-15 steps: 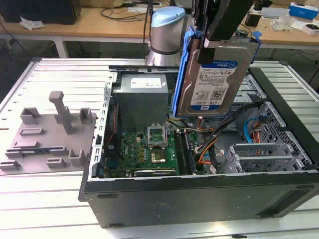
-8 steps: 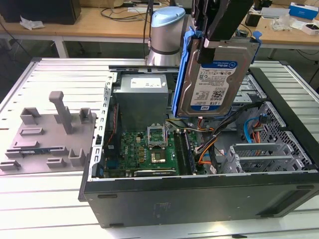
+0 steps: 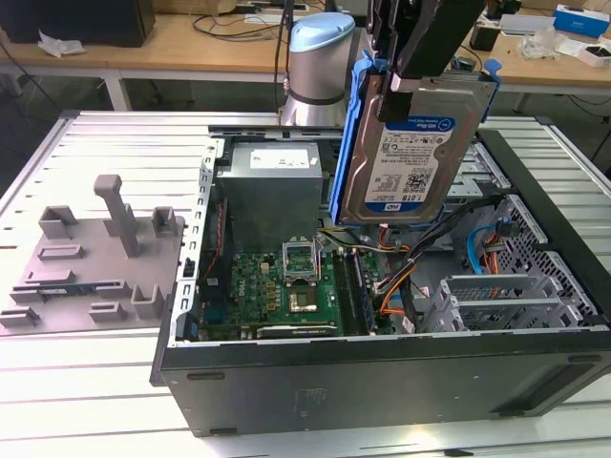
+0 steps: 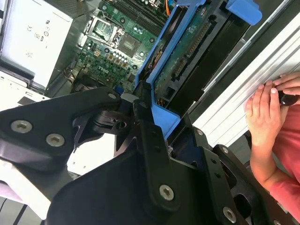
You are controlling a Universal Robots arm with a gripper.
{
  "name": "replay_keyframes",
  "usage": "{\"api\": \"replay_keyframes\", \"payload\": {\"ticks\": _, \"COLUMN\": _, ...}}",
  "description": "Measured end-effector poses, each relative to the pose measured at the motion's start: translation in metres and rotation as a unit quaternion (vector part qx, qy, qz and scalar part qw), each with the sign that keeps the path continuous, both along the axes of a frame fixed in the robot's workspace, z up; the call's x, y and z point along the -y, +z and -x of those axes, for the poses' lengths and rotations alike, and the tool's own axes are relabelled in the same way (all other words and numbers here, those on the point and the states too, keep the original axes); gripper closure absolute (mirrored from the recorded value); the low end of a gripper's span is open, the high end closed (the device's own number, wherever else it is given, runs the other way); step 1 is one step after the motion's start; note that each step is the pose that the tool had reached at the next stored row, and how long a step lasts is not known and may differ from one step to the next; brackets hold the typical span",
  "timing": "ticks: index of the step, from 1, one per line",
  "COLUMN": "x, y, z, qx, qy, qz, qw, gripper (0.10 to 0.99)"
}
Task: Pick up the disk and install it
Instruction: 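Insert the disk into the insertion slot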
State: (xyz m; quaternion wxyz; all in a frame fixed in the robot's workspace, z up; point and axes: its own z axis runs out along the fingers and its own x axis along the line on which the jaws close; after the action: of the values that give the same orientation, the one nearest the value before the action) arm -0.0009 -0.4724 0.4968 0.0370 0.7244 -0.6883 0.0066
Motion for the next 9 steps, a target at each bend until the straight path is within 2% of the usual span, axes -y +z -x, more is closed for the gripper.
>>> {"api": "replay_keyframes", "payload": {"ticks": 3, "x": -0.0002, "y": 0.0, "z": 0.0001, "qx": 0.0001, "qy": 0.0, "qz": 0.0001, "qw": 1.0, "gripper": 0.718}}
{"api": "replay_keyframes", "payload": {"ticks": 5, "x": -0.0002, "y": -0.0001, "z": 0.0018, "qx": 0.0022, "qy": 0.0, "qz": -0.0007, "qw": 1.0, "gripper": 0.718}}
{"api": "replay_keyframes", "payload": {"ticks": 7, "x": -0.0002, "y": -0.0001, "z": 0.0081, "qx": 0.0115, "qy": 0.0, "qz": -0.0102, "qw": 0.9999, "gripper": 0.718}}
{"api": "replay_keyframes", "payload": {"ticks": 8, "x": -0.0002, "y": -0.0001, "z": 0.0105, "qx": 0.0176, "qy": 0.0, "qz": -0.0218, "qw": 0.9996, "gripper": 0.718}}
{"api": "replay_keyframes", "payload": {"ticks": 9, "x": 0.0003, "y": -0.0001, "z": 0.0114, "qx": 0.018, "qy": 0.0, "qz": -0.0268, "qw": 0.9995, "gripper": 0.718}}
